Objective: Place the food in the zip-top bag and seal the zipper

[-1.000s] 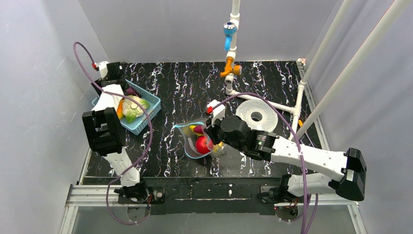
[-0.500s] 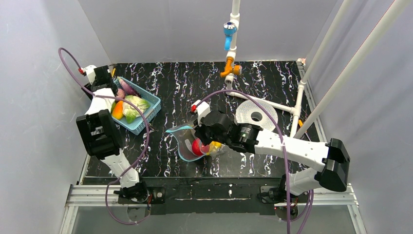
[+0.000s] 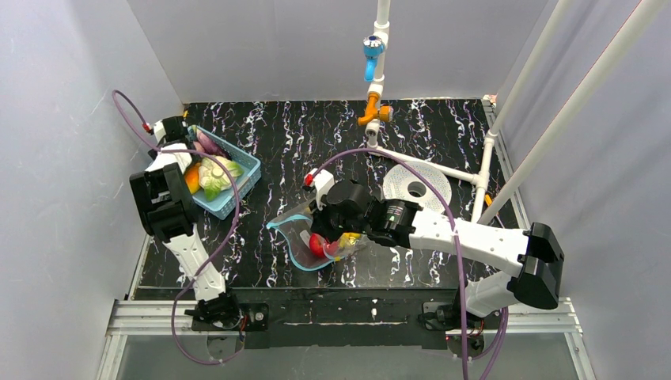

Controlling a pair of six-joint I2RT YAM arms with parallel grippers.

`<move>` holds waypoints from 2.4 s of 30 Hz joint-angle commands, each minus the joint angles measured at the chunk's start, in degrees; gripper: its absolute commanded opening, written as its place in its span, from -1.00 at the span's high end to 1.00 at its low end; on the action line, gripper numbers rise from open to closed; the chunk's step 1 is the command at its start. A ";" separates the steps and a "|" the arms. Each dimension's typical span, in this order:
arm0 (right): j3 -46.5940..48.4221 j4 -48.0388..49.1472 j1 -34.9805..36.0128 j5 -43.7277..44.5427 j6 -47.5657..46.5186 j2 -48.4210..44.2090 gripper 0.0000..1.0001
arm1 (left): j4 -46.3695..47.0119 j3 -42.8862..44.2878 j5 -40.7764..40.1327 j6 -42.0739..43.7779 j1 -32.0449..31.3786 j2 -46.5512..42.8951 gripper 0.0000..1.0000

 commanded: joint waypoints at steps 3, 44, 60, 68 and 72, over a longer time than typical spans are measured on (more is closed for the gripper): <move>2.00 0.96 0.15 -0.31 0.34 0.20 0.97 | -0.84 1.00 -2.05 1.59 -0.85 -2.21 0.28; 6.28 4.05 -11.21 -16.98 12.19 -5.52 0.97 | -19.40 -28.74 81.15 -27.91 -13.47 -90.06 1.00; 10.69 1.47 -14.01 -24.86 13.67 2.35 0.97 | -31.81 -22.32 65.87 -15.82 -33.25 -75.66 1.00; 9.97 2.43 -15.47 -27.20 14.85 2.78 0.97 | -37.96 -20.30 47.62 -12.92 -45.42 -68.79 1.00; 9.32 2.98 -15.60 -28.17 15.21 2.72 0.97 | -37.51 -18.62 41.22 -14.33 -45.75 -66.08 0.56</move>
